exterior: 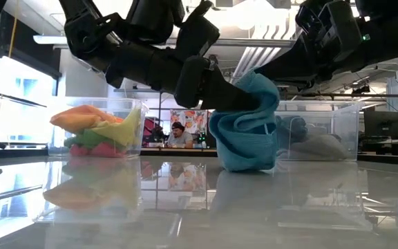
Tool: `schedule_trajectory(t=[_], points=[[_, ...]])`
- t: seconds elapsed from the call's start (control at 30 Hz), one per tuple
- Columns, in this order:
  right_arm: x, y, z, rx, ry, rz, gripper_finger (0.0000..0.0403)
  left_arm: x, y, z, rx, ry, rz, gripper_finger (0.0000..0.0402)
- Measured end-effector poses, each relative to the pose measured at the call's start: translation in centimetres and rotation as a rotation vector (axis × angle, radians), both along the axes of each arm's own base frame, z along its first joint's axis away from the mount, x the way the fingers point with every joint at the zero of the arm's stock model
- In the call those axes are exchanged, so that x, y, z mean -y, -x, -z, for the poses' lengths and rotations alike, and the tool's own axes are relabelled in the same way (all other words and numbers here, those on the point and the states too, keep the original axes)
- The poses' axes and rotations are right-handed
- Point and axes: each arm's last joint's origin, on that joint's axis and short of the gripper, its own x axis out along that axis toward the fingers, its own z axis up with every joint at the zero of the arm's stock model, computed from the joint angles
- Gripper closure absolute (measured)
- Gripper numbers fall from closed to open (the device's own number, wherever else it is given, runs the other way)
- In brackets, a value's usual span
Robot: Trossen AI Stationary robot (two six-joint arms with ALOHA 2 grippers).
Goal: Sort towels by color in basket
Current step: Put the blue microfiber cloth into the left transparent bin
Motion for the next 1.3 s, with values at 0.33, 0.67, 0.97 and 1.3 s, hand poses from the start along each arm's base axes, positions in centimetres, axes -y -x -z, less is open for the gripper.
schedule_trajectory(t=[0.33, 0.67, 0.97, 1.3], points=[[0.3, 0.6, -0.1, -0.061, -0.033, 0.050, 0.0321, 0.0, 0.7, 1.1, -0.134, -0.050, -0.087, 0.0388], [1.1, 2.3, -1.5, -0.111, -0.054, 0.126, 0.0284, -0.5, 4.7, -4.4, -0.274, -0.301, -0.584, 0.0380], [1.2, 2.2, -1.1, -0.125, -0.042, 0.169, 0.0284, -4.6, 10.7, -14.6, -0.200, -0.598, -0.998, 0.0375], [1.2, 2.3, -1.1, -0.130, -0.038, 0.172, 0.0284, -14.8, 17.5, -18.5, -0.160, -0.369, -1.290, 0.0377]])
